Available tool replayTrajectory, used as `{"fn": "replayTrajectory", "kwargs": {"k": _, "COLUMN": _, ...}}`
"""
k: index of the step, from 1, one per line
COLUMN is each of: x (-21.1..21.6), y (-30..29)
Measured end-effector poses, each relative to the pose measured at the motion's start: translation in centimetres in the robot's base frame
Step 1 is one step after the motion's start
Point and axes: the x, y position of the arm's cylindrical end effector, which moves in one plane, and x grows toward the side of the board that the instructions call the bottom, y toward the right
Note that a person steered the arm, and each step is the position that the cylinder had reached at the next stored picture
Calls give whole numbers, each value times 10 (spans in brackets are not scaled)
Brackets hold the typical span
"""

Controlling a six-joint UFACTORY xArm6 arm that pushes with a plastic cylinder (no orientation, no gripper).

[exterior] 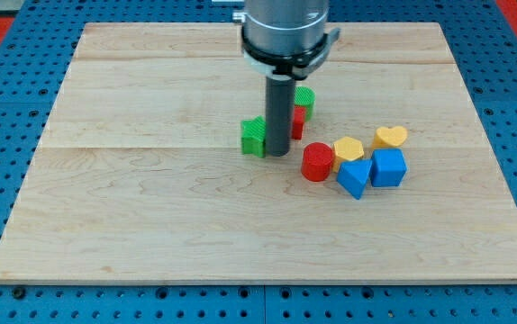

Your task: Move red star into yellow heart

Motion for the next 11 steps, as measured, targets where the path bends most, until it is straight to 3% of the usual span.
{"fn": "replayTrajectory", "kwargs": {"k": 1, "x": -25, "y": -55}}
{"fn": "replayTrajectory", "kwargs": {"k": 2, "x": -64, "y": -59}}
{"fn": "replayTrajectory", "kwargs": {"k": 3, "x": -69, "y": -59}}
{"fn": "replayTrajectory", "kwargs": {"k": 6, "x": -18, "y": 73}}
{"fn": "replayTrajectory", "kwargs": {"k": 8, "x": -28, "y": 87}}
{"fn": "replayTrajectory", "kwargs": {"k": 9, "x": -57, "y": 86}}
{"fn": "replayTrajectory", "kwargs": {"k": 10, "x": -52, "y": 132}}
{"fn": "replayTrajectory", "kwargs": {"k": 11, "x": -38, "y": 124}}
